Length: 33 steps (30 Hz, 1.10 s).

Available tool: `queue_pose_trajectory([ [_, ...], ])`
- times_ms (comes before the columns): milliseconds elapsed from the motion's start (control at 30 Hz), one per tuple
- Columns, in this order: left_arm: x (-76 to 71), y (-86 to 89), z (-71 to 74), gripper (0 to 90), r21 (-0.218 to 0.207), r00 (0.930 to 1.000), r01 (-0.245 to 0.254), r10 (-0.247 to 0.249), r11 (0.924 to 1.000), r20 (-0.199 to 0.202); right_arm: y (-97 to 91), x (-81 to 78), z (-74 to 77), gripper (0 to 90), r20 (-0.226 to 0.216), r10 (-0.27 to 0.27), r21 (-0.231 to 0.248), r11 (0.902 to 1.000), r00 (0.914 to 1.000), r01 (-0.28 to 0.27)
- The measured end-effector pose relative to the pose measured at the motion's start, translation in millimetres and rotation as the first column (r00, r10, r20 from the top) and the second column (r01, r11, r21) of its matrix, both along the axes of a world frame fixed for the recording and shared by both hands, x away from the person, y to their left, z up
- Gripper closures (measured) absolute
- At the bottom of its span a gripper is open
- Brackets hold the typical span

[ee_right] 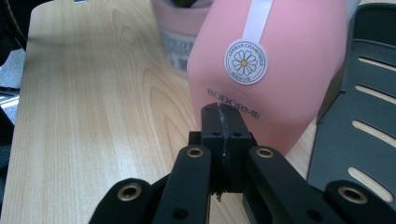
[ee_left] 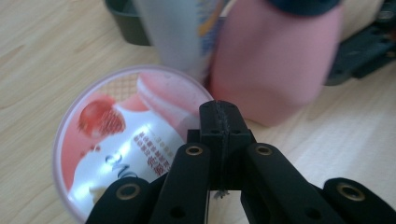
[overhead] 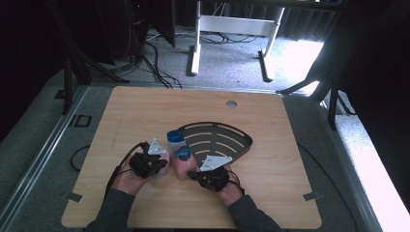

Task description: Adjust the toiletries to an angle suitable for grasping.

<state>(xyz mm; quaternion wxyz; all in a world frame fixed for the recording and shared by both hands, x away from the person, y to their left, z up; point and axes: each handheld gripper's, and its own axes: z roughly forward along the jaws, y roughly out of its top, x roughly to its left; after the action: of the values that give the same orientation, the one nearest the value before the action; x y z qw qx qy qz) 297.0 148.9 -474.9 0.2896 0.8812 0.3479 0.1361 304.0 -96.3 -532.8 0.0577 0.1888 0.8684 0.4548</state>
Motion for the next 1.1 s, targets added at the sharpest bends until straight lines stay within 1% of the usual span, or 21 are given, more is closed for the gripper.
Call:
queue_pose_trajectory([
  [100,-2.8,-3.3,-0.2,90.0,-0.025,0.9995,0.024,-0.024,0.9994,-0.019,2.0,1.9,0.2,90.0,-0.001,-0.006,-0.001,1.0,1.0,0.006],
  [133,-2.8,-3.3,-0.2,90.0,-0.025,0.9995,0.024,-0.024,0.9994,-0.019,2.0,1.9,0.2,90.0,-0.001,-0.006,-0.001,1.0,1.0,0.006],
  [267,-9.1,-6.8,-0.1,90.0,-0.041,0.9979,0.05,-0.052,0.9979,-0.039,6.8,6.9,1.4,90.0,0.006,-0.014,-0.005,0.9999,0.9999,0.014],
  [300,-9.1,-6.8,-0.1,90.0,-0.041,0.9979,0.05,-0.052,0.9979,-0.039,7.7,8.1,1.3,90.0,0.007,-0.016,-0.005,0.9999,0.9998,0.016],
  [367,-12.1,-9.5,-0.5,90.0,-0.053,0.9967,0.066,-0.068,0.9964,-0.045,9.1,9.8,1.3,90.0,0.006,-0.019,-0.003,0.9998,0.9998,0.019],
  [467,-15.3,-14.4,-0.4,90.0,-0.048,0.9952,0.088,-0.09,0.995,-0.04,11.4,12.5,1.2,90.0,0.004,-0.022,-0.003,0.9998,0.9997,0.022],
  [633,-20.9,-24.9,-0.3,90.0,-0.05,0.9883,0.144,-0.146,0.9883,-0.043,12.6,16.8,1.6,90.0,0.0,-0.029,-0.002,0.9996,0.9996,0.029],
  [733,-24.0,-34.3,-0.3,90.0,-0.051,0.9846,0.168,-0.17,0.9845,-0.041,14.6,19.2,2.3,90.0,0.0,-0.034,-0.009,0.9994,0.9994,0.034],
  [800,-24.0,-39.2,-0.3,90.0,-0.047,0.9828,0.179,-0.181,0.9827,-0.037,15.6,20.0,2.5,90.0,0.003,-0.035,-0.01,0.9993,0.9994,0.035],
  [833,-23.9,-42.2,-0.6,90.0,-0.053,0.9828,0.179,-0.181,0.9824,-0.036,15.4,19.9,3.0,90.0,0.004,-0.036,-0.007,0.9993,0.9994,0.036],
  [900,-23.4,-48.3,-0.7,90.0,-0.055,0.9809,0.189,-0.191,0.9804,-0.035,12.0,19.5,4.9,90.0,0.003,-0.045,0.008,0.9989,0.999,0.045],
  [1000,-23.0,-59.1,-0.9,90.0,-0.061,0.9753,0.216,-0.218,0.9746,-0.035,3.7,18.7,8.1,90.0,0.004,-0.056,0.022,0.9982,0.9984,0.056],
  [1033,-23.0,-59.1,-0.9,90.0,-0.061,0.9753,0.216,-0.218,0.9746,-0.035,3.7,18.7,8.1,90.0,0.004,-0.056,0.022,0.9982,0.9984,0.056],
  [1067,-21.7,-67.2,-1.3,90.0,-0.07,0.9713,0.232,-0.235,0.9701,-0.036,-5.1,17.4,11.4,90.0,0.008,-0.064,0.028,0.9976,0.9979,0.063],
  [1100,-21.7,-67.2,-1.3,90.0,-0.07,0.9713,0.232,-0.235,0.9701,-0.036,-5.1,17.4,11.4,90.0,0.008,-0.064,0.028,0.9976,0.9979,0.063],
])
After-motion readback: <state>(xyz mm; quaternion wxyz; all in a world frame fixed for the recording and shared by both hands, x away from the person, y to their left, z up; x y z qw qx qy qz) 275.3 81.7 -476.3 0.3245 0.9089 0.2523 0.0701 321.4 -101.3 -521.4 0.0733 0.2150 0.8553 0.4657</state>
